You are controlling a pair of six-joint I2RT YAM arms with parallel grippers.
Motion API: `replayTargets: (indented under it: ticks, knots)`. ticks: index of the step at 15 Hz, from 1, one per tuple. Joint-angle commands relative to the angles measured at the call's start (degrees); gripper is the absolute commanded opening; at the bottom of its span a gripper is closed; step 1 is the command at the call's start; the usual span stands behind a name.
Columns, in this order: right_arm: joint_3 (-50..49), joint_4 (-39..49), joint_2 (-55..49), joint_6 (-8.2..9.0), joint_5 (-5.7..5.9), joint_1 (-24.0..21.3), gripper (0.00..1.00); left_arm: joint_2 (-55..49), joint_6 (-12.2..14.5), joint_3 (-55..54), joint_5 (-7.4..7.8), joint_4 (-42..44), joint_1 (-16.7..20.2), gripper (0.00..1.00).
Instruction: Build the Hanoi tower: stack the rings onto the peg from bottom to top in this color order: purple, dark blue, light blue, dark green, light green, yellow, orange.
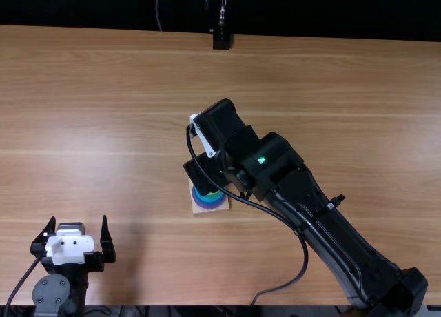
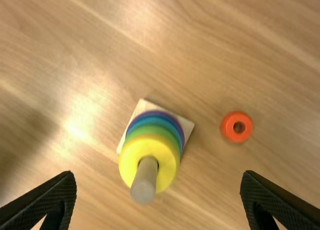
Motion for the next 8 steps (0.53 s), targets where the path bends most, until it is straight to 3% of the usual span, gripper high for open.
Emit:
replayTargets:
  ticks: [1, 2, 4, 5, 8]
  knots:
    - [-0.83, 2.74, 0.73, 0.55, 0.65, -0.77, 1.00, -0.67, 0.20, -5.93, -0.05, -4.55, 0.48, 1.00]
    - [-1.18, 6.33, 0.73, 1.61, 0.86, -2.53, 1.00, -0.67, 0.20, -5.93, -0.05, -4.55, 0.48, 1.00]
    - [-3.64, 13.60, 0.65, 9.84, 2.34, -7.10, 1.00, -0.67, 0.20, -5.93, -0.05, -4.55, 0.48, 1.00]
    - [-6.72, 18.98, 0.65, 11.31, 2.44, -7.98, 1.00, -0.67, 0.20, -5.93, -0.05, -4.55, 0.48, 1.00]
    - [-17.97, 35.23, 0.65, 11.00, 2.65, -10.00, 1.00, -0.67, 0.20, -5.93, -0.05, -4.55, 0.48, 1.00]
